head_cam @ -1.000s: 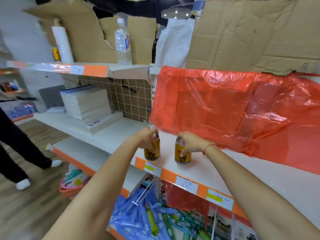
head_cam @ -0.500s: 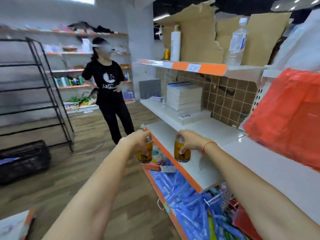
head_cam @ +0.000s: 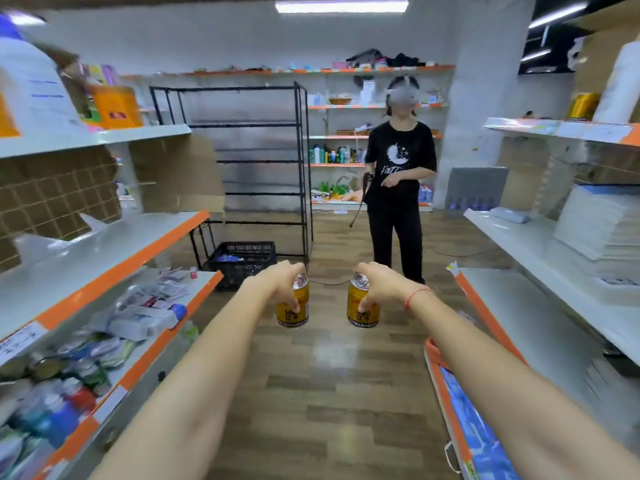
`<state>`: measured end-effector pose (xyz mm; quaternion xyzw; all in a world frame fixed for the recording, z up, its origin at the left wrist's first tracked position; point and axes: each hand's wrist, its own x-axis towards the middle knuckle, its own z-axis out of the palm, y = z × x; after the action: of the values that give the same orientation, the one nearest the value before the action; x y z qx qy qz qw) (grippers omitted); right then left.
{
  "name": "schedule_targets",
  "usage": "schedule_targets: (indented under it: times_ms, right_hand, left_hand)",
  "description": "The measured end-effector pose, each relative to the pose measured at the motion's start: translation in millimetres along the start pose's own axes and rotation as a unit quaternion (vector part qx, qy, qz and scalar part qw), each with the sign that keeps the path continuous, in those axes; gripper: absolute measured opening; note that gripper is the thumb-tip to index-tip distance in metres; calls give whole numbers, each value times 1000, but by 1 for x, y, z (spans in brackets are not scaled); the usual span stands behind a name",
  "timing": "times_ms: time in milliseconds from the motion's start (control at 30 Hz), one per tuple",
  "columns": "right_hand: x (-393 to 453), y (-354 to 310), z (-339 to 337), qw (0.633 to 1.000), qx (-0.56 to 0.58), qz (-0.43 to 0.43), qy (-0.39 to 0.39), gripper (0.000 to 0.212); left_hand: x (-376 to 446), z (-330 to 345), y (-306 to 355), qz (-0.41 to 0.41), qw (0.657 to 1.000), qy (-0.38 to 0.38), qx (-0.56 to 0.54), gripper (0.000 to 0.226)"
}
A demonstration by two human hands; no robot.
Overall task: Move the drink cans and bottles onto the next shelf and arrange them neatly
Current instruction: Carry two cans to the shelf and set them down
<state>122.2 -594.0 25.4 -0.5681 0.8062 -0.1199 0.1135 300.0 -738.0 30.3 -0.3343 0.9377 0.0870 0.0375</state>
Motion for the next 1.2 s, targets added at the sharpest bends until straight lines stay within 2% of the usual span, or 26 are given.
schedule_targets:
  times_ms: [400, 667, 767, 900, 1033, 1200]
  right_hand:
    - [150, -139, 39, 973, -38, -217, -67, 79]
    - [230, -216, 48, 929, -45, -354, -99, 79]
    - [253, -241, 55, 909, -62, -397, -113, 73]
    - [278, -280, 66, 881, -75, -447, -134, 71]
    - [297, -327, 78, 858, -58, -488, -148, 70]
    - [316, -392, 99, 836, -40, -522, -165, 66]
  left_hand:
    - [-45, -16, -151, -211, 975, 47, -46, 76]
    - [-67, -32, -219, -348, 930, 87, -74, 67]
    - [-76, -31, -236, -396, 910, 94, -81, 63]
    - [-92, -31, -258, -452, 880, 109, -99, 66]
    - [-107, -38, -286, -498, 854, 113, -98, 69]
    - [-121, -48, -332, -525, 841, 96, -89, 70]
